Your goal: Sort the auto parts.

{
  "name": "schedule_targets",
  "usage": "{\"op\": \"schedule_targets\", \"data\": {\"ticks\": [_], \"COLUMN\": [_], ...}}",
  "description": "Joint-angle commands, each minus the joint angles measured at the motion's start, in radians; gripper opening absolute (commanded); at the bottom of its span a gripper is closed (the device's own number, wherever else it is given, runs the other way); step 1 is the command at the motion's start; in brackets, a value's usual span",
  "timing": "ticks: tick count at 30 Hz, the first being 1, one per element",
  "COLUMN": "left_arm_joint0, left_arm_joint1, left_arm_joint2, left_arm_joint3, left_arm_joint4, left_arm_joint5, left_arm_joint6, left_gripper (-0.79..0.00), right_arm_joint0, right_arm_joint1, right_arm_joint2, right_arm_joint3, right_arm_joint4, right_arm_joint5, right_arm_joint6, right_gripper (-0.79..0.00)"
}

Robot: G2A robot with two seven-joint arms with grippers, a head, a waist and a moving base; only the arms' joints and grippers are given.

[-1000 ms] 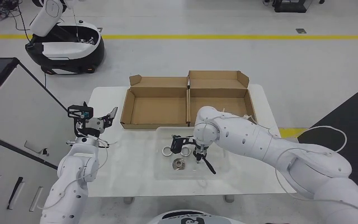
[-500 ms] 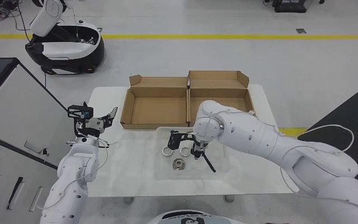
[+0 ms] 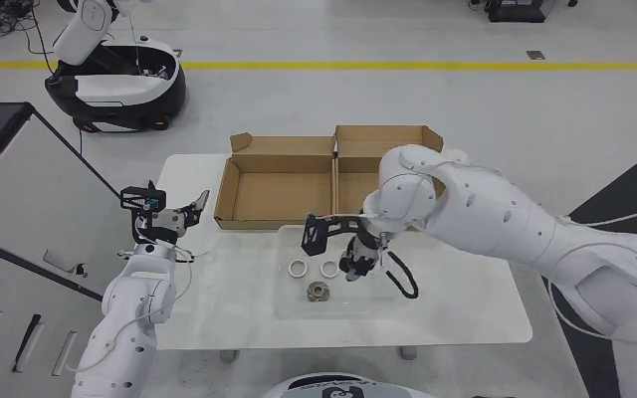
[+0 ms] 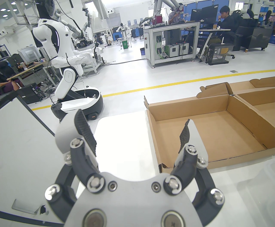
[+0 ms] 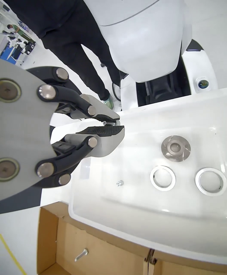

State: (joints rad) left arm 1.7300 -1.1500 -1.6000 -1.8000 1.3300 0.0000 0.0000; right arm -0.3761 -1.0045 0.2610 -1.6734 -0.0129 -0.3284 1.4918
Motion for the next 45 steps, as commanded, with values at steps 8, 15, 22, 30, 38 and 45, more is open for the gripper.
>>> {"op": "schedule_targets", "data": {"ticks": [8, 15, 22, 30, 38, 45], "left_arm_joint0": [0.0, 0.0, 0.0, 0.0, 0.0, 0.0], "left_arm_joint1": [0.0, 0.0, 0.0, 0.0, 0.0, 0.0], "left_arm_joint2": [0.0, 0.0, 0.0, 0.0, 0.0, 0.0], "left_arm_joint3": [0.0, 0.0, 0.0, 0.0, 0.0, 0.0], "left_arm_joint4": [0.0, 0.0, 0.0, 0.0, 0.0, 0.0], "left_arm_joint5": [0.0, 0.0, 0.0, 0.0, 0.0, 0.0], "left_arm_joint6": [0.0, 0.0, 0.0, 0.0, 0.0, 0.0], "left_gripper": [0.0, 0.0, 0.0, 0.0, 0.0, 0.0], "right_arm_joint0": [0.057, 0.119, 0.105, 0.11, 0.072, 0.072], "right_arm_joint1": [0.109, 0.152, 0.163, 0.157, 0.157, 0.157], "right_arm_joint2": [-0.016, -0.091, -0.091, -0.088, 0.003, 0.003], "right_arm_joint3": [0.062, 0.134, 0.183, 0.175, 0.14, 0.14], "right_arm_joint4": [0.114, 0.176, 0.196, 0.328, 0.496, 0.496], "right_arm_joint5": [-0.182, -0.382, -0.597, -0.684, -0.684, -0.684], "right_arm_joint6": [-0.181, -0.382, -0.596, -0.684, -0.684, -0.684], "right_gripper": [-0.785, -0.785, -0.785, -0.785, -0.785, -0.785]}}
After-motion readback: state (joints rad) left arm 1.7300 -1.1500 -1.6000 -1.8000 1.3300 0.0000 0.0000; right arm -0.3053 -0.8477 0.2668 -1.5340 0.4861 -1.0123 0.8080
